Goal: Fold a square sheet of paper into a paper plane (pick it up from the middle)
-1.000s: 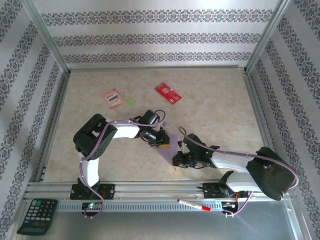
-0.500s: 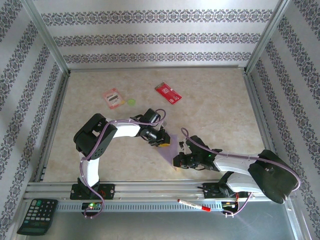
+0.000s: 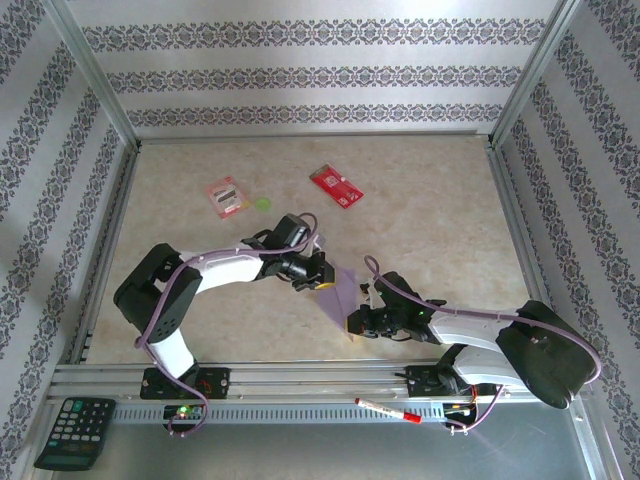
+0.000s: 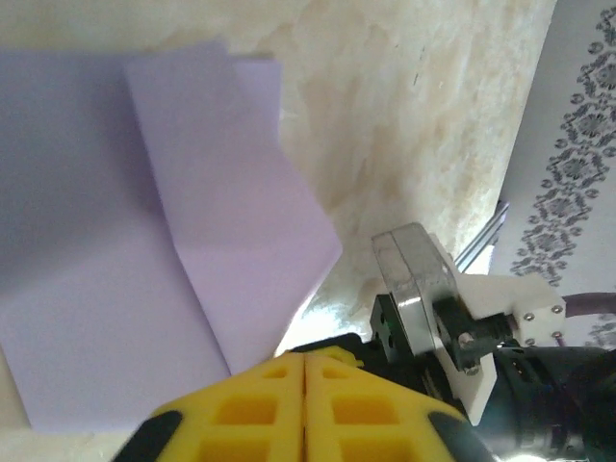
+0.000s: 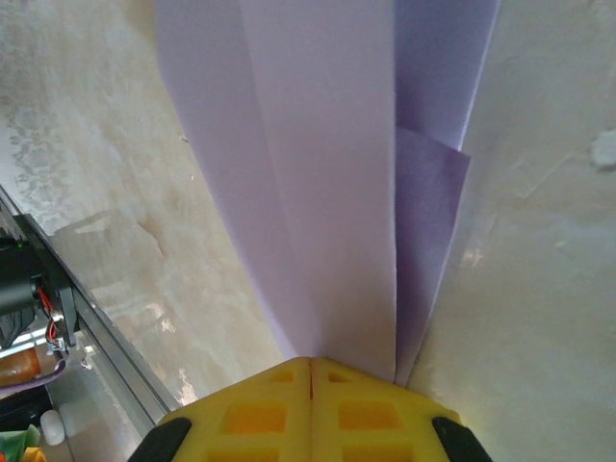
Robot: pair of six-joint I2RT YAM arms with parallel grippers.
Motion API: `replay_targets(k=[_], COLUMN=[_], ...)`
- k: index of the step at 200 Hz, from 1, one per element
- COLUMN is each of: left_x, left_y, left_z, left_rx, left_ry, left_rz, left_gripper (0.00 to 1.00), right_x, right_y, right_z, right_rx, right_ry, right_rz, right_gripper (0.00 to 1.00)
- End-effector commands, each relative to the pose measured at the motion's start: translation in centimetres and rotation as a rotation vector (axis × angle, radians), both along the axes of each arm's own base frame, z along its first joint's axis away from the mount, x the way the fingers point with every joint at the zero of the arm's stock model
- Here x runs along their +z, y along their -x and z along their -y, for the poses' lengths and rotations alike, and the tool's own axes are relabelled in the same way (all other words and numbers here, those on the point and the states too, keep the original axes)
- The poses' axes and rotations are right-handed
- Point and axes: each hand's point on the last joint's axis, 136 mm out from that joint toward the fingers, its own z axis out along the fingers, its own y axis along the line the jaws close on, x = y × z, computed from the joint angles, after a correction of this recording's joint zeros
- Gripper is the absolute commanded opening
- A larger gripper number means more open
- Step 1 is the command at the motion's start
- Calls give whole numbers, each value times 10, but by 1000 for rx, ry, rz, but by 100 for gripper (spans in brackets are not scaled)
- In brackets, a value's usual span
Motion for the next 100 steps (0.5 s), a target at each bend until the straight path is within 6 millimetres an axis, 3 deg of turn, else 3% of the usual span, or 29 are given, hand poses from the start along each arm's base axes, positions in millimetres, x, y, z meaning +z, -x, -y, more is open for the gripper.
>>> replay_targets(k=[1,63,100], left_x=[-4,-27,-40], left_y=[17,42,52], left_z=[12,36,36], left_rx=[2,-55,-49], left_ry=[39,47,36], left_rz=[-52,-110,-149], left_gripper=[1,0,0], right_x=[-34,-34,-34], right_y=[22,21,22], right_z=[29,32,33], right_rx=[-32,-43,-44], right_ry=[136,140,142], right_rz=[-116,-115,-118], right_gripper=[0,0,0])
